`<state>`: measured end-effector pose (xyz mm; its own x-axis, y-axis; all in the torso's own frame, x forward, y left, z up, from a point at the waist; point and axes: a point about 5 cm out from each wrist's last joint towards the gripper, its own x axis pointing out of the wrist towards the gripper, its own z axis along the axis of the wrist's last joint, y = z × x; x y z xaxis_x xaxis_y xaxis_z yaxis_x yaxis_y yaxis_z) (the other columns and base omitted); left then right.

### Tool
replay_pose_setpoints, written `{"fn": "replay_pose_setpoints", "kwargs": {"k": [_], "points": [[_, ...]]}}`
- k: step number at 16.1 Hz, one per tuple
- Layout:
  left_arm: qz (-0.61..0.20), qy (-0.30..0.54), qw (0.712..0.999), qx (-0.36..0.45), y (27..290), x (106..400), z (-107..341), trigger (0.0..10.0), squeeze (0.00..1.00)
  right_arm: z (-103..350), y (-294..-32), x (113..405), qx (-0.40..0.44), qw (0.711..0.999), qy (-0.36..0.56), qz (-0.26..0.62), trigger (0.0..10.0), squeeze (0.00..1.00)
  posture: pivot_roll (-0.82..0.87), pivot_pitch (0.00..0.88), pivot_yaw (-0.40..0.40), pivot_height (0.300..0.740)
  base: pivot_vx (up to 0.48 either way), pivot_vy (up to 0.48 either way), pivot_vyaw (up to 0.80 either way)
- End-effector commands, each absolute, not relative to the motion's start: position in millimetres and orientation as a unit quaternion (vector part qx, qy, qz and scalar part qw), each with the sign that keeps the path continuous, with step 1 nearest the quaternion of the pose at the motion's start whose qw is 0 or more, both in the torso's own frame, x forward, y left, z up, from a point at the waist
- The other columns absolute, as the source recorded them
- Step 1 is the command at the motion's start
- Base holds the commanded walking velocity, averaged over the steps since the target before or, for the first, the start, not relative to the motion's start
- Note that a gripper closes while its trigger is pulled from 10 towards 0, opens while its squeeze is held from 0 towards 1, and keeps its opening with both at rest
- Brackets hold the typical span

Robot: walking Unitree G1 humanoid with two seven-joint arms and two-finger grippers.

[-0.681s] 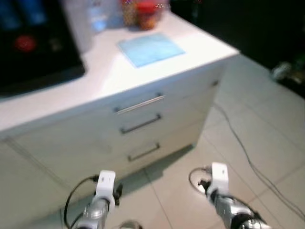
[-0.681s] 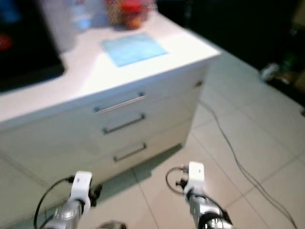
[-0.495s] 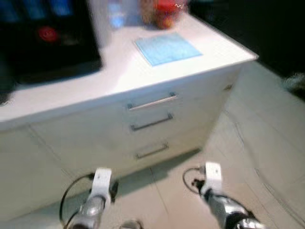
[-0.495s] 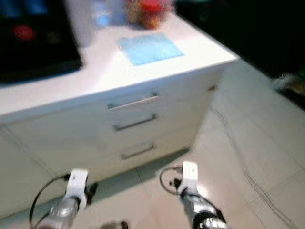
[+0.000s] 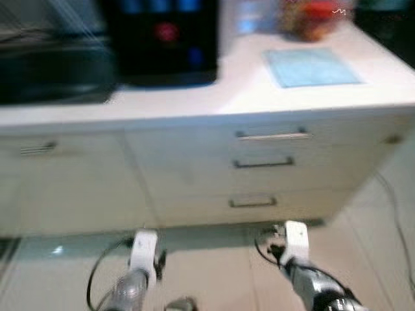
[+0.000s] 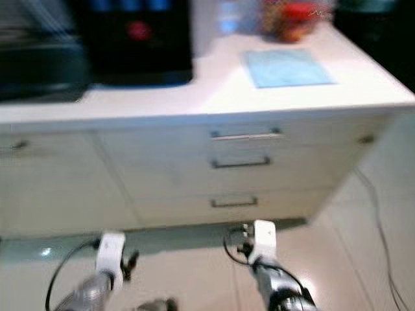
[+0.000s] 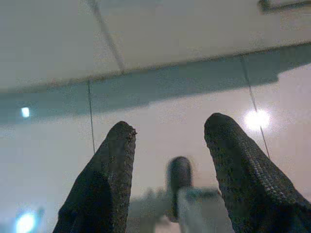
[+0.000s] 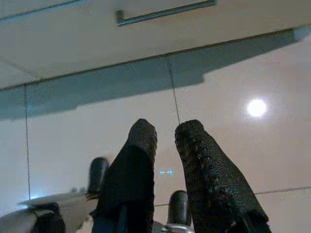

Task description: Kitchen organization

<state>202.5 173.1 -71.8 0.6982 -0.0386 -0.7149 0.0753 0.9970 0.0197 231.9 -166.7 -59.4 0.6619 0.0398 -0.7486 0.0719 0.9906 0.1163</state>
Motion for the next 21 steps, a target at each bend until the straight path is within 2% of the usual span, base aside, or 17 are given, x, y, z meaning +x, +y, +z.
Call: {"fn": "replay_pose_setpoints", "kwargs": {"k": [1, 3, 7, 21], "points": [[-0.027, 0.381, 0.924, 0.03, 176.9, 208.1, -68.3, 10.0, 0.0, -59.8, -163.1, 231.9, 0.067, 0.907, 0.415, -0.002, 10.0, 0.0, 0.0, 0.061, 0.01, 0.74, 0.0, 0.0, 0.8], [-0.027, 0.382, 0.923, 0.03, 177.0, 207.7, -68.6, 10.0, 0.0, -59.8, -163.4, 231.9, 0.067, 0.908, 0.414, -0.004, 10.0, 0.0, 0.0, 0.061, 0.008, 0.74, 0.0, 0.0, 0.71], [-0.021, 0.392, 0.919, 0.027, 179.2, 205.2, -70.5, 10.0, 0.0, -60.0, -162.0, 231.6, 0.082, 0.907, 0.412, -0.006, 10.0, 0.0, 0.0, 0.064, 0.007, 0.74, 0.0, 0.068, 0.0], [-0.012, 0.399, 0.917, 0.023, 180.7, 201.1, -72.7, 10.0, 0.0, -59.8, -162.8, 231.5, 0.083, 0.908, 0.41, -0.001, 10.0, 0.0, 0.01, 0.072, -0.001, 0.74, 0.0, 0.464, 0.0]]}}
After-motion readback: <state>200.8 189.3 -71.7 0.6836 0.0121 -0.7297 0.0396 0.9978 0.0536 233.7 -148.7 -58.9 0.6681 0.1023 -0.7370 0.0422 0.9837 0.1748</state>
